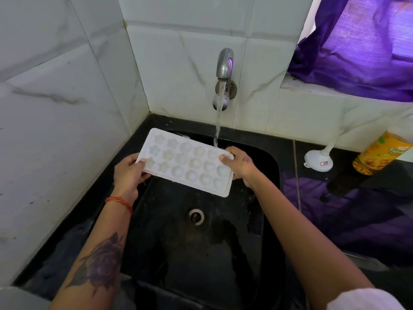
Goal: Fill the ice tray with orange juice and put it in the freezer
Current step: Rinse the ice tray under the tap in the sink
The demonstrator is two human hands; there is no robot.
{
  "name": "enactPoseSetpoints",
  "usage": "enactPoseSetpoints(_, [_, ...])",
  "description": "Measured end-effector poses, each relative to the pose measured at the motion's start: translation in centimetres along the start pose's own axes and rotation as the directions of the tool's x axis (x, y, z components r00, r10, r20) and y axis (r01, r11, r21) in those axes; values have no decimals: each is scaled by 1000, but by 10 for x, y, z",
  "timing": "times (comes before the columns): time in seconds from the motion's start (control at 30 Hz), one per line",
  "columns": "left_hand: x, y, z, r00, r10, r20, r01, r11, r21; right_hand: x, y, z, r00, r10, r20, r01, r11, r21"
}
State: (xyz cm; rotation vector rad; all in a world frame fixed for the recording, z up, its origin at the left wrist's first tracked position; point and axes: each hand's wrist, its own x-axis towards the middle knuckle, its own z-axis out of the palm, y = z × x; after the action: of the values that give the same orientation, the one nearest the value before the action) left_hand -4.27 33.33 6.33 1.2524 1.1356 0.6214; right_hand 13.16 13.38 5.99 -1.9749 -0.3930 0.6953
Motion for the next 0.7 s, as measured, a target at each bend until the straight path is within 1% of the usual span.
enactPoseSetpoints(0.07, [-1,1,1,1000,7,17,-6,1000,-24,5,-11,-6,997,-47,-58,48,999,10])
enactPoseSetpoints(0.17, [-4,-1,8,998,-19,51,21,999,-45,9,-26,-18,981,-136,-140,135,991,-15])
enactPoseSetpoints(0.23, [-6,-3,15,997,-39,70,44,997,-65,10,-36,-26,968,-190,-167,184,982,-49])
enactPoseSetpoints(0.33, [-10,-5,30,992,-75,101,84,993,-86,10,-50,-38,944,-266,-194,240,960,-146])
enactPoseSetpoints(0.4, [-14,-7,42,988,-86,129,98,991,-87,10,-56,-47,926,-306,-224,277,949,-152])
enactPoseSetpoints(0.53, [-21,-13,66,976,-105,190,119,991,-62,11,-59,-68,913,-314,-262,280,947,-159])
enactPoseSetpoints(0.7, [-33,-20,83,955,-132,267,138,990,-2,11,-33,-98,924,-202,-326,176,978,-110])
